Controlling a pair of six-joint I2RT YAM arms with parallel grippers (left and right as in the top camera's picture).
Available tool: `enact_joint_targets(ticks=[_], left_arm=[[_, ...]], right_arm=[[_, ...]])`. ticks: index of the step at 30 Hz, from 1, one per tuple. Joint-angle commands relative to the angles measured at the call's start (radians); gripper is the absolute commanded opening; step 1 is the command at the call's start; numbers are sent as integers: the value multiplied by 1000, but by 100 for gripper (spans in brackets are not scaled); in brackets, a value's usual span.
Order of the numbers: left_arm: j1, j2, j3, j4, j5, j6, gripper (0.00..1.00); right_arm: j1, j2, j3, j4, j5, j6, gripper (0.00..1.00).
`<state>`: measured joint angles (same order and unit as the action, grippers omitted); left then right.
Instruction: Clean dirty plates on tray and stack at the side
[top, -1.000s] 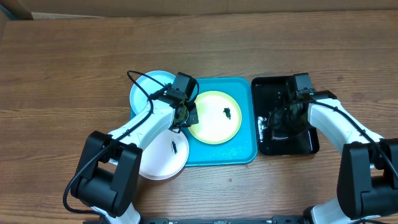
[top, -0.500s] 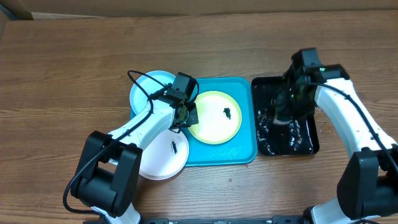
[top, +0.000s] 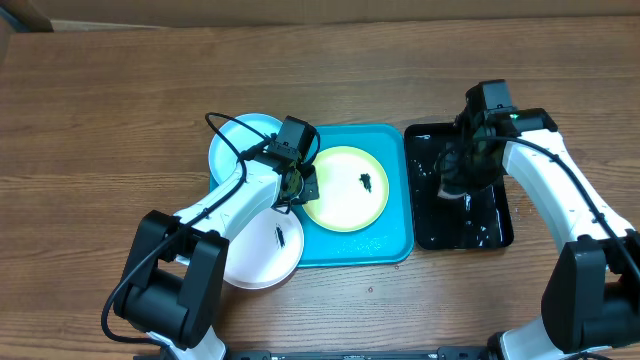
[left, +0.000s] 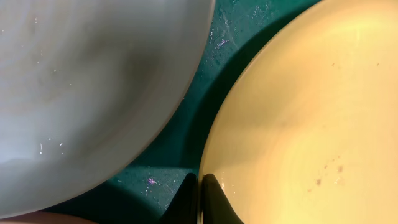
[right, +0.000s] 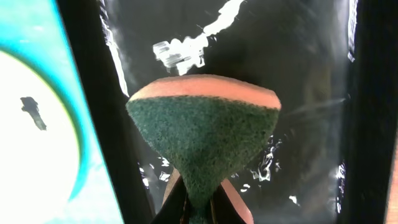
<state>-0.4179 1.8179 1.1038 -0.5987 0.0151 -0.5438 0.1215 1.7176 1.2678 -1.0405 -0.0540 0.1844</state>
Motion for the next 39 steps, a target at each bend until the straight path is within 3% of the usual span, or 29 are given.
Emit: enact_joint_targets(ticks=[1, 3, 5, 14, 19, 25, 28, 34, 39], left_arm=[[-1, 23, -2, 2, 4, 24, 4], [-1, 23, -2, 2, 4, 23, 4], [-1, 23, -2, 2, 4, 23, 4], [-1, 23, -2, 2, 4, 19, 4], [-1, 23, -2, 5, 4, 12, 4], [-1, 23, -2, 13, 8, 4, 4], [-1, 23, -2, 13, 8, 5, 5], [-1, 23, -2, 12, 8, 5, 4], [-1, 23, -2, 12, 8, 5, 4]], right_arm=[[-2, -24, 8, 15, 19, 61, 4], [4, -24, 8, 13, 34, 11, 4], [3, -24, 8, 2, 91, 67, 4], [1, -25, 82, -45, -10, 24, 4], [4, -25, 193, -85, -231, -35, 4], [47, -23, 226, -13, -453, -28, 4], [119, -16, 226, 17, -397, -24, 4], [327, 14, 226, 50, -42, 29, 4], [447, 62, 226, 68, 142, 39, 4]])
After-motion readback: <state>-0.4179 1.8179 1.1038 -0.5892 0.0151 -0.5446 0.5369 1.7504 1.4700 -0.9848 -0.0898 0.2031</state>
